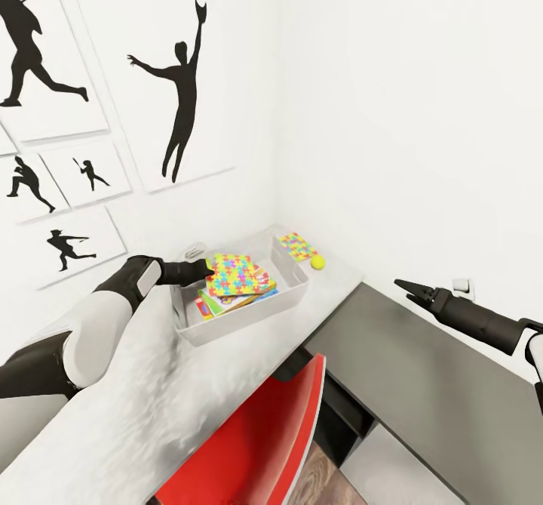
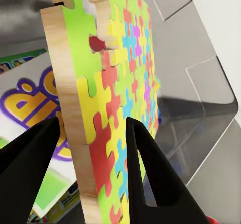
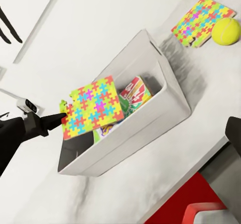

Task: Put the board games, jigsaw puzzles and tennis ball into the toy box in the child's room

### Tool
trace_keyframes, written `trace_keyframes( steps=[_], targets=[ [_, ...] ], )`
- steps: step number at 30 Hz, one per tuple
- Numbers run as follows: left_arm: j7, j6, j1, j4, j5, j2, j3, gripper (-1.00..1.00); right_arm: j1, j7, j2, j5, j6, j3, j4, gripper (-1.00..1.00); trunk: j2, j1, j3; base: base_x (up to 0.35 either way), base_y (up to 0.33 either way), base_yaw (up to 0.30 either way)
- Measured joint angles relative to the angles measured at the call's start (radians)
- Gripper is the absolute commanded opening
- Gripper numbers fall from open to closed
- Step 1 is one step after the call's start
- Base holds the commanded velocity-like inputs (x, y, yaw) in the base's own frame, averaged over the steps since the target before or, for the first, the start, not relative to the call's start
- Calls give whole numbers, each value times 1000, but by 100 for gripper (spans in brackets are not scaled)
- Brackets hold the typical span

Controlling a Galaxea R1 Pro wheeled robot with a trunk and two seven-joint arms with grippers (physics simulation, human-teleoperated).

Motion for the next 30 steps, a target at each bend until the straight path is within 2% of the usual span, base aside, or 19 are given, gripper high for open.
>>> trace_keyframes(
  steps=[1,2,18,22,26,28,30],
  targets=[
    [0,0,0,0,0,1,0,-100,0,0,0,0,0,-1,0,100,0,0,0,0,0,0],
    [0,0,0,0,0,2,0,100,0,0,0,0,0,0,-1,100,0,0,0,0,0,0],
    [-3,-1,0,-1,1,3,0,100,10,0,0,1,0,-3,-1,100,0,0,-1,0,0,0],
    [-15,0,0,-2,1,10,0,100,10,0,0,1,0,-3,-1,100,0,0,-1,0,0,0],
    [-64,7,-1,-3,11,43,5,100,10,0,0,1,0,-3,-1,100,0,0,-1,0,0,0],
    [-129,18,-1,-3,23,68,15,100,10,0,1,1,0,-3,-1,100,0,0,-1,0,0,0],
    [-235,55,-1,-4,33,108,22,100,9,0,1,1,0,-3,-1,100,0,0,-1,0,0,0]
  ],
)
